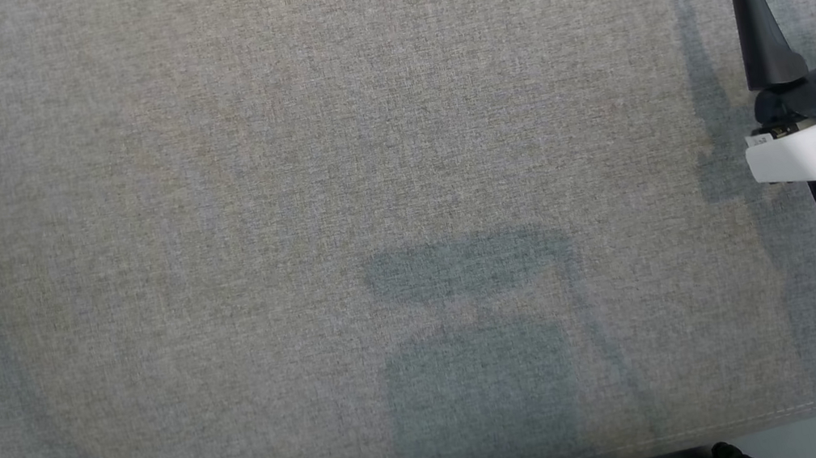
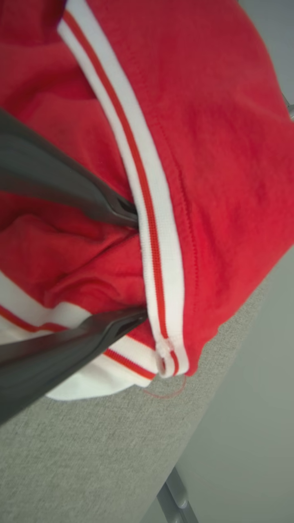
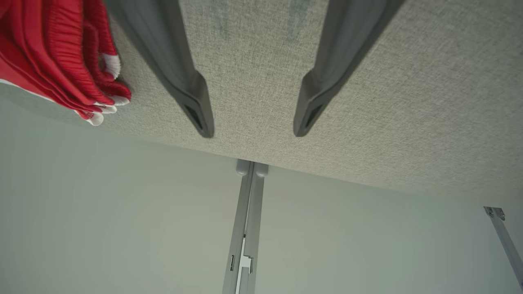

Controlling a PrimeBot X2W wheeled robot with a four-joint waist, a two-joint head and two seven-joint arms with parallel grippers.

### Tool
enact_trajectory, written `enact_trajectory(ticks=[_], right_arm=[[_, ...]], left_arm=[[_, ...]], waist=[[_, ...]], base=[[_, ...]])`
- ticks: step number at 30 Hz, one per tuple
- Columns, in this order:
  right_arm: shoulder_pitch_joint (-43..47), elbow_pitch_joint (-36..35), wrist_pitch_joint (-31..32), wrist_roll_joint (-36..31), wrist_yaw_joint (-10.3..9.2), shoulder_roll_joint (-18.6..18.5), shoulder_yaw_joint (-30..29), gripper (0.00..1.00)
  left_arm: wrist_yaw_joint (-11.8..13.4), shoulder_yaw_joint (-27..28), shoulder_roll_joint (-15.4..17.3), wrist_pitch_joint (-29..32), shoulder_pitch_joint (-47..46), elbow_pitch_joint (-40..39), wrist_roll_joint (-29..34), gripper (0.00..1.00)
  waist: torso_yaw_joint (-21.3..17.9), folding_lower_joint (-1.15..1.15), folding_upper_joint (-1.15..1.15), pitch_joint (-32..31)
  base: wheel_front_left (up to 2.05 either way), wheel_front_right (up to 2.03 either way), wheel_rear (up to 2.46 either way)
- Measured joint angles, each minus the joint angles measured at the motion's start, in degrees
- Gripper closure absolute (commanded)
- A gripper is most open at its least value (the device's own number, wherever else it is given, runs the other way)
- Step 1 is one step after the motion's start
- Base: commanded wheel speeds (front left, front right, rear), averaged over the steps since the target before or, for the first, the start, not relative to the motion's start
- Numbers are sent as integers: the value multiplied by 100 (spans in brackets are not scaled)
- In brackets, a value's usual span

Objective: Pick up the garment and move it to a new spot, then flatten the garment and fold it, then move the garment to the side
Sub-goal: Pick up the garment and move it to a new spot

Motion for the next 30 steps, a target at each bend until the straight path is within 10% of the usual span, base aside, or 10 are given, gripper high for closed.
enact_trajectory(ticks=[2,4,5,16,30], right_arm=[[-41,-2,0,0,2,0,16,0],[-56,-4,0,-1,7,0,25,0],[-56,-4,0,-1,7,0,29,0],[-56,111,-41,0,0,4,-59,0],[-56,605,-222,41,0,213,8,0]], left_arm=[[0,-37,22,0,-38,69,58,0],[0,-54,42,-2,-55,120,97,82],[0,-46,53,-22,-67,168,123,100],[-18,-81,35,-313,-215,403,165,100],[-844,-624,-57,-925,-334,272,227,100]], waist=[[-7,0,0,10],[-19,0,0,21],[-25,0,0,26],[-39,0,0,-36],[126,0,0,-626]], base=[[0,0,0],[0,0,0],[0,0,0],[0,0,0],[0,0,0]])
